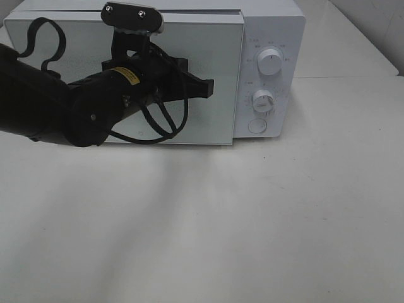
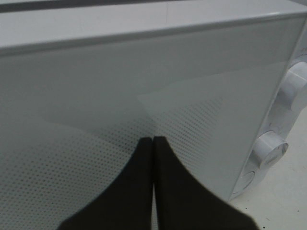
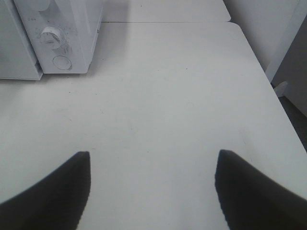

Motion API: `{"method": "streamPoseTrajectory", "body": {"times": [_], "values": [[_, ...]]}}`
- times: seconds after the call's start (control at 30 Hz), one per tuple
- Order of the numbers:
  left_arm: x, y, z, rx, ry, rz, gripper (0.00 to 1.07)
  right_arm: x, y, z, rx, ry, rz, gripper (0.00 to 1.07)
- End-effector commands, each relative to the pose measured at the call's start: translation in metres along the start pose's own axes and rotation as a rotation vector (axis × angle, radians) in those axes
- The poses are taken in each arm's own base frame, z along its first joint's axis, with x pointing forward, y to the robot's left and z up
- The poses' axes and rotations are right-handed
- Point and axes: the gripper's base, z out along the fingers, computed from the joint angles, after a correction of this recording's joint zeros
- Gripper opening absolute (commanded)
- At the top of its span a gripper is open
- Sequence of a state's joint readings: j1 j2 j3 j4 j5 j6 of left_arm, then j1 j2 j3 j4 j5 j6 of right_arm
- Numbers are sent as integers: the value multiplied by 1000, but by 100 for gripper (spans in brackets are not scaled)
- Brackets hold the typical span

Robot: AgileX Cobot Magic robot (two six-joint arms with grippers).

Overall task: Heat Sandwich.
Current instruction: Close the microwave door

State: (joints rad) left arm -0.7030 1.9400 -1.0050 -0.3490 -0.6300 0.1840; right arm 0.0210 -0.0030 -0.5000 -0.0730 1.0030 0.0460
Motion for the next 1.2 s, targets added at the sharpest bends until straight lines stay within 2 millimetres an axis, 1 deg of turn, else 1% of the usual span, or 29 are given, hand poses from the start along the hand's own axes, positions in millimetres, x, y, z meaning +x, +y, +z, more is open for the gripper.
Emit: {"method": "streamPoseTrajectory", "body": {"times": [0.03, 0.1, 0.2, 0.23, 0.3, 0.37, 0.47, 0.6, 0.67, 1.1, 1.2], "values": [[-7, 8, 7, -47, -49, -41, 0, 2, 0, -3, 1, -29, -3, 71], [-6, 8, 9, -49, -48, -44, 0, 2, 0, -3, 1, -29, -3, 71], [-13, 11, 14, -59, -62, -44, 0, 2, 0, -3, 1, -29, -3, 71], [-21, 15, 18, -70, -75, -43, 0, 2, 0, -3, 1, -29, -3, 69], [-24, 17, 19, -73, -81, -44, 0, 2, 0, -3, 1, -29, -3, 69], [-31, 26, 24, -87, -71, -52, 0, 2, 0, -3, 1, -29, -3, 68], [-33, 31, 26, -90, -50, -58, 0, 2, 0, -3, 1, -29, -3, 68], [-31, 31, 26, -85, -34, -49, 0, 2, 0, -3, 1, -29, -3, 67], [-31, 27, 26, -75, -35, -44, 0, 2, 0, -3, 1, -29, -3, 67], [-31, 27, 26, -73, -29, -45, 0, 2, 0, -3, 1, -29, -3, 67], [-32, 23, 24, -59, -11, -46, 0, 2, 0, -3, 1, -29, -3, 67]]}}
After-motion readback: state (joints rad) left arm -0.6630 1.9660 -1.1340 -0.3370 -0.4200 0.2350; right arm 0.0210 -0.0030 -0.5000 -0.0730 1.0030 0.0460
